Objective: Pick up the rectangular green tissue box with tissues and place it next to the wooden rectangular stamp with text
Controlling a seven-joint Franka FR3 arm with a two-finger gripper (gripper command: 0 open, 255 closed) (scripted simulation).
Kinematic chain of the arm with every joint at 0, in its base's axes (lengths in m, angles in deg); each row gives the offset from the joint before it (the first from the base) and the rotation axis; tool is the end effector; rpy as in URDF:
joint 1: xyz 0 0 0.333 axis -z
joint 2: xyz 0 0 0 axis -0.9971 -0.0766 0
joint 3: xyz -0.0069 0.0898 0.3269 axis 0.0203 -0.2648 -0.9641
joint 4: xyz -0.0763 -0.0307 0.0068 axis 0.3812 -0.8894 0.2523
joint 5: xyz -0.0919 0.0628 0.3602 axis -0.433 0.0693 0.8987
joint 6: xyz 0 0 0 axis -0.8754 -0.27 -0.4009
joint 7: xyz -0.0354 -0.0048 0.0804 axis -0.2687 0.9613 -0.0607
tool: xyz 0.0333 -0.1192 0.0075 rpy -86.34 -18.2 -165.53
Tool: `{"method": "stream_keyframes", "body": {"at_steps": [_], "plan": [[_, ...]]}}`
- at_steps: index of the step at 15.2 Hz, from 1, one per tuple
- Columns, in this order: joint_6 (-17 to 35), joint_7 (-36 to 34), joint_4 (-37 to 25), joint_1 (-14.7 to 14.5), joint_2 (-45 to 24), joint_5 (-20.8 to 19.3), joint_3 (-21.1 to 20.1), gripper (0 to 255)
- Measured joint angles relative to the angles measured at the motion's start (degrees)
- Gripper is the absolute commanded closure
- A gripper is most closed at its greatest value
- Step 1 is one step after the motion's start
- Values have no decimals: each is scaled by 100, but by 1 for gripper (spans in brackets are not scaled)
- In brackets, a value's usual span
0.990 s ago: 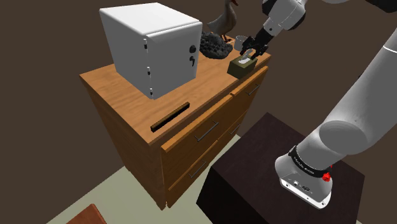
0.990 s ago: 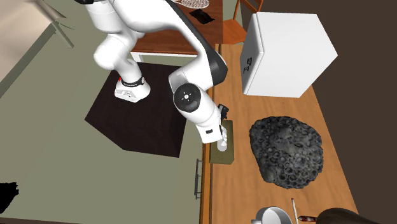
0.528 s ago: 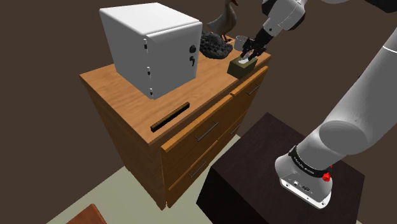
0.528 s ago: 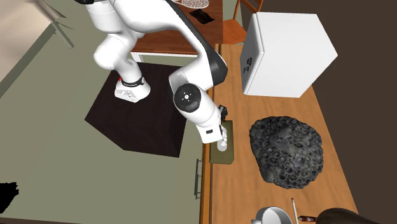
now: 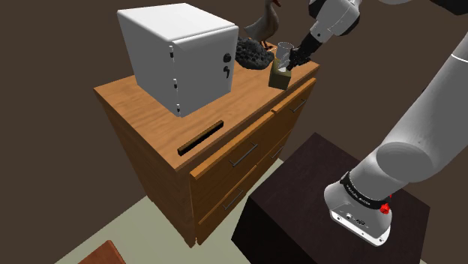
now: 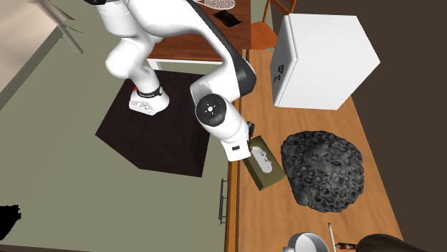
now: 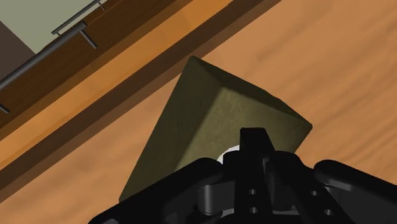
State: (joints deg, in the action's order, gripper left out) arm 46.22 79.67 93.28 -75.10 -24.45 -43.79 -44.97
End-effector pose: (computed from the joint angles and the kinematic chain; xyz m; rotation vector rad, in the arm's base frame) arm 0.4664 -0.3188 0.3767 -2.7203 0.6640 -0.3561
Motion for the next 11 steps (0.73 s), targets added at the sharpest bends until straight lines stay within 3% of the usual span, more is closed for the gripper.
{"method": "stream_keyframes", "body": {"at_steps": [1, 3, 7, 11], "plan": [[0, 0, 0, 0, 0, 0, 0, 0], [-242, 218, -233, 77, -108, -38, 7, 0], [-2099, 1960, -2156, 653, -1135, -221, -132, 0], [-2294, 2351, -2383, 722, -1359, -236, -223, 0]]}}
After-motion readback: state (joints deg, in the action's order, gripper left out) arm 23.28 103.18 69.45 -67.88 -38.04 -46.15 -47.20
